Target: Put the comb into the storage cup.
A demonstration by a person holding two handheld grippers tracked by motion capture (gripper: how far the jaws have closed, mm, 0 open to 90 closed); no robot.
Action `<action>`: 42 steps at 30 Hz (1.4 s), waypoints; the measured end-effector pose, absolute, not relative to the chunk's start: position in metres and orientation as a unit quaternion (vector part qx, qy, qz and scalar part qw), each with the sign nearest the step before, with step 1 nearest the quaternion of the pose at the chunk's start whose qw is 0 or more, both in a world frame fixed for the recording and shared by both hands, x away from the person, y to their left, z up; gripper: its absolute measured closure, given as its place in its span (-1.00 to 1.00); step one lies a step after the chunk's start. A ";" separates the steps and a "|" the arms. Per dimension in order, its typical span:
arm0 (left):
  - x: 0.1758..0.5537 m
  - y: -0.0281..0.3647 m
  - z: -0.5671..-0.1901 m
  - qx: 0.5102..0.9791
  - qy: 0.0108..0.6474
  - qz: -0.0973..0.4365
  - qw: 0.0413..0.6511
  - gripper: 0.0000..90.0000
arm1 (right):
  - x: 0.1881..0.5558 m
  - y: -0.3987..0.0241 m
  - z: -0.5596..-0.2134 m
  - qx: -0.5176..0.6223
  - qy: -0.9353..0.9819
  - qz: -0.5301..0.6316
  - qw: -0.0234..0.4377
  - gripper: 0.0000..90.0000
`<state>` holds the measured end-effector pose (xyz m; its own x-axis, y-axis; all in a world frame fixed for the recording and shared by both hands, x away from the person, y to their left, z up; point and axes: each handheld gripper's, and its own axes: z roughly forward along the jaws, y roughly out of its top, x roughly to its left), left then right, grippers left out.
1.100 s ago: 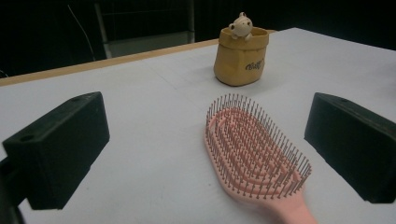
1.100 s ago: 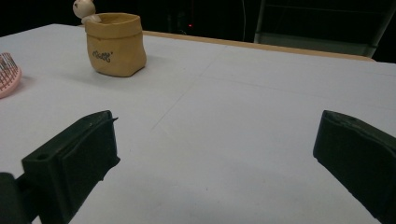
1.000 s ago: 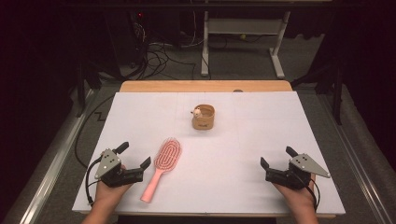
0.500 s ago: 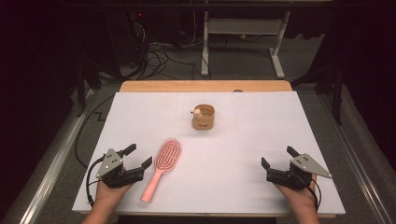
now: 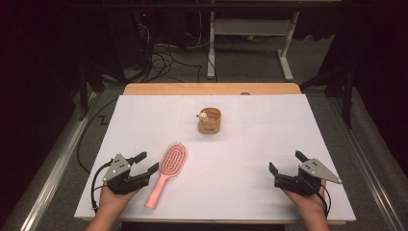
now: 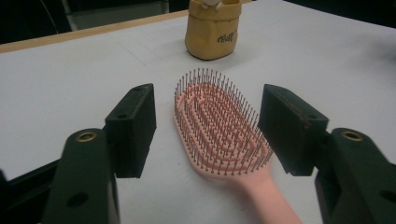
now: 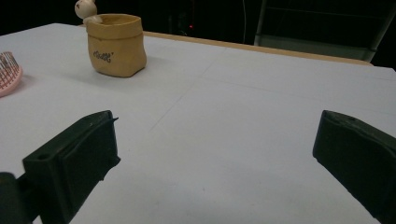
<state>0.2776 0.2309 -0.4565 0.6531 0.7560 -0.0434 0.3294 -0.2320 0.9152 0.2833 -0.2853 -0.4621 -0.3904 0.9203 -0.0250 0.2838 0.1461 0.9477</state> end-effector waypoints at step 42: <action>0.273 0.182 -0.465 0.910 0.276 0.129 0.280 1.00 | 0.283 -0.286 -0.462 0.441 0.681 0.482 0.330 -0.98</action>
<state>0.2726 0.1821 -0.4655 0.8140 0.5753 0.0800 0.4312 -0.6908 0.5804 0.2830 -0.2859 -0.4623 -0.3920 0.9197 -0.0240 0.2822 0.1450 0.9483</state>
